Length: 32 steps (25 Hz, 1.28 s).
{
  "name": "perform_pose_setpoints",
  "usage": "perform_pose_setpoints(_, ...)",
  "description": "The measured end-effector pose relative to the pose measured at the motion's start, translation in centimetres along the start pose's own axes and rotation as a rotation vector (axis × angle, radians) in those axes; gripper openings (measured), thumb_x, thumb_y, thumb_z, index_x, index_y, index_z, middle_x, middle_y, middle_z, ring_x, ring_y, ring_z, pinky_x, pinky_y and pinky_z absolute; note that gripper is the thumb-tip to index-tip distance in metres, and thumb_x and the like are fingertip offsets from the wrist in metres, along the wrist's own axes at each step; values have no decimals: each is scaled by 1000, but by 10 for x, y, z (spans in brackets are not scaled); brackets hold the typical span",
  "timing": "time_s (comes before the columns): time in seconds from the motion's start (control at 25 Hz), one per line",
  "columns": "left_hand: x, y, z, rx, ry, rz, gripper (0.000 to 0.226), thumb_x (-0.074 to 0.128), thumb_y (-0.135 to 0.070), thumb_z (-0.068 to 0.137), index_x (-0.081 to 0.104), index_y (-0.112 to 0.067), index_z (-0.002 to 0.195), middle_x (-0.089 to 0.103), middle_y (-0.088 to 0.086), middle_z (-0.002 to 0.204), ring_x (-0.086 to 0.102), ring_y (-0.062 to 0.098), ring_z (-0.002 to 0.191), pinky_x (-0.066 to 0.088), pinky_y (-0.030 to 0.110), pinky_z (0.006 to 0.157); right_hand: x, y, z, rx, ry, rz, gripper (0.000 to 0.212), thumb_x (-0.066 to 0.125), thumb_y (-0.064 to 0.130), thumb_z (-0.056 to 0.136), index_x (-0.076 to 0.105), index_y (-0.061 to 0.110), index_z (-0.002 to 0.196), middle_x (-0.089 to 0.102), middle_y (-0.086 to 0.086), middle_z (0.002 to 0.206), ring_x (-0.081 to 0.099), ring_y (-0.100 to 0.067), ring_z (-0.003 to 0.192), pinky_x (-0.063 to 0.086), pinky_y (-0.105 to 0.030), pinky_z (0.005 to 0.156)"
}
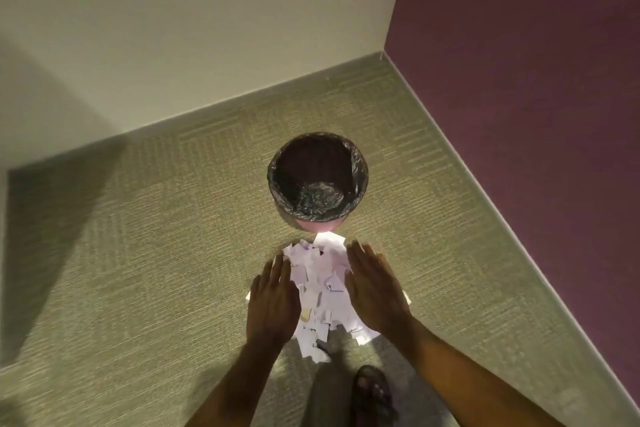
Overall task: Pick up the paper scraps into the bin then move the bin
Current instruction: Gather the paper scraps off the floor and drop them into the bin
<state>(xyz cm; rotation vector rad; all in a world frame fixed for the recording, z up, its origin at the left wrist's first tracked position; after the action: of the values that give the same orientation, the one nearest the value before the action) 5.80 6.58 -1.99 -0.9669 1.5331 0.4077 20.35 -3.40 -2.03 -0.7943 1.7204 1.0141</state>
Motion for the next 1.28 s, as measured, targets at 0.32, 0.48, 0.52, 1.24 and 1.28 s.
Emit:
perform_pose_setpoints(0.32,166,34,50,49,43,-32,49,52,-14,83,55,4,129,55,23,135,55,36,124,51,47,94,154,-29,50,-28,92,-98,61,24,35,98,43,-2,142,46,-20,148,44,-34,137,42,-48,108)
perform_pose_setpoints(0.48,221,41,74,81,94,-17,53,58,-20,75,60,4,122,62,23,127,62,35,114,56,49,86,198,-46,77,-19,119,-44,59,25,35,97,45,0,141,48,-17,147,47,-34,135,42,-48,109)
perform_pose_setpoints(0.52,233,43,77,90,94,-7,54,57,-20,75,60,3,124,61,21,128,62,35,115,55,49,87,207,-48,82,-34,114,-23,58,26,35,97,44,1,142,46,-18,148,44,-36,136,39,-50,110)
perform_pose_setpoints(1.24,331,92,142,146,181,113,95,70,-55,75,22,-24,151,13,24,157,35,40,134,42,55,96,345,-60,125,-184,535,-229,108,75,46,78,6,11,153,8,-19,162,34,-42,135,40,-49,100)
perform_pose_setpoints(1.28,328,89,140,191,133,119,96,78,-52,68,32,-20,147,25,23,152,46,41,124,48,54,87,345,-61,121,-188,534,-249,107,76,42,79,7,9,153,13,-20,159,35,-42,133,42,-48,97)
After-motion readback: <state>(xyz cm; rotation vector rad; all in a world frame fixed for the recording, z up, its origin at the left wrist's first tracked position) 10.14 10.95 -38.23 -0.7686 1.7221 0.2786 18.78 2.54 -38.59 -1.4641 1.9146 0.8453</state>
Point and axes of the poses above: each hand's wrist, its own z-axis towards the middle knuckle, its own x-axis out of the palm, y = z × x, the point moved 9 cm from there along z, towards the middle knuckle
